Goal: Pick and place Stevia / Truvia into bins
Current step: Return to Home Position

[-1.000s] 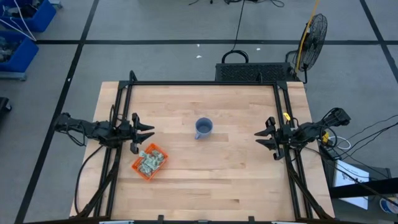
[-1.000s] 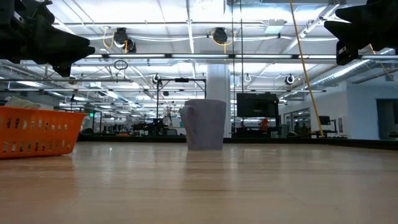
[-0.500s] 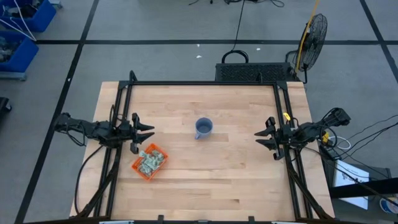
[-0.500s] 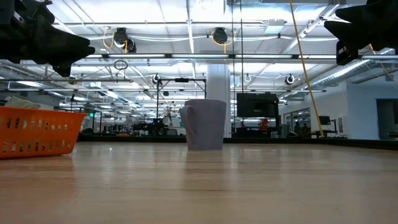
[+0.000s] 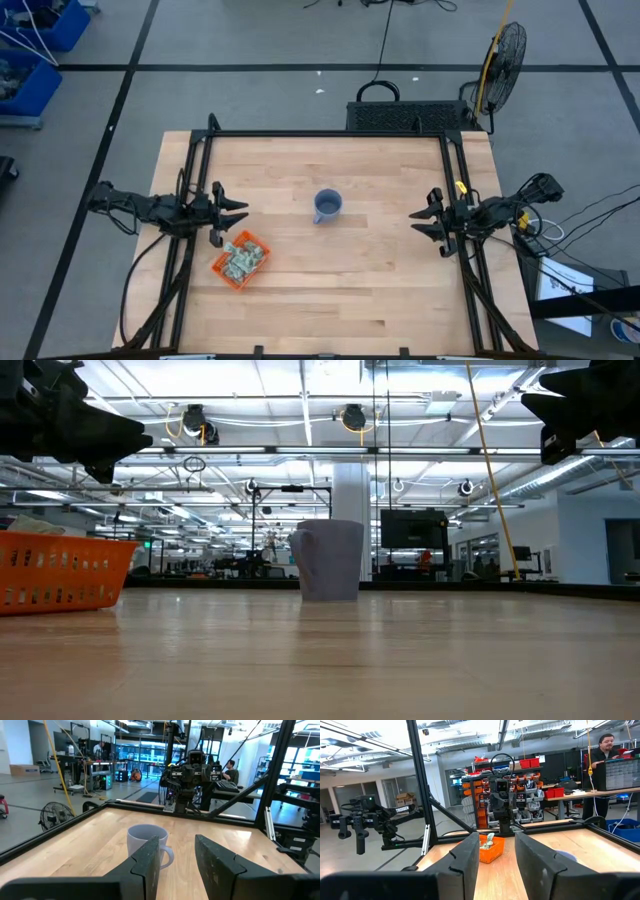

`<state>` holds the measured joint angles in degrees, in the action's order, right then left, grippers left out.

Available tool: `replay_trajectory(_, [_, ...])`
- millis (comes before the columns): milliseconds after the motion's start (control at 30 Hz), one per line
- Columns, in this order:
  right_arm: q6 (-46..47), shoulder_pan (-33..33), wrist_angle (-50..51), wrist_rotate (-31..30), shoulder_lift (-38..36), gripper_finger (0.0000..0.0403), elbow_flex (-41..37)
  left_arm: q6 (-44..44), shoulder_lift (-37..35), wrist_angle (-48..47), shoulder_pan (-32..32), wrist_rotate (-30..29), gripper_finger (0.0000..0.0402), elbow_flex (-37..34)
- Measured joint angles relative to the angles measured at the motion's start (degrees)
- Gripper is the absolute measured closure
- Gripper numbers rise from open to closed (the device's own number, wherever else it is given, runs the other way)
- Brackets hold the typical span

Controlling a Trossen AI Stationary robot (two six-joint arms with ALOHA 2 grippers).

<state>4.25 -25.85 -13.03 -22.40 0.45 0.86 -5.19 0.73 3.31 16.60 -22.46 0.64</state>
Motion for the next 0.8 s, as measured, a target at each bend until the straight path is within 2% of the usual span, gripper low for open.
replay_trajectory(800, [0.0,0.0,0.0,0.0,0.0,0.0282,0.0,0.0,0.0,0.0,0.0,0.0,0.0273,0.0])
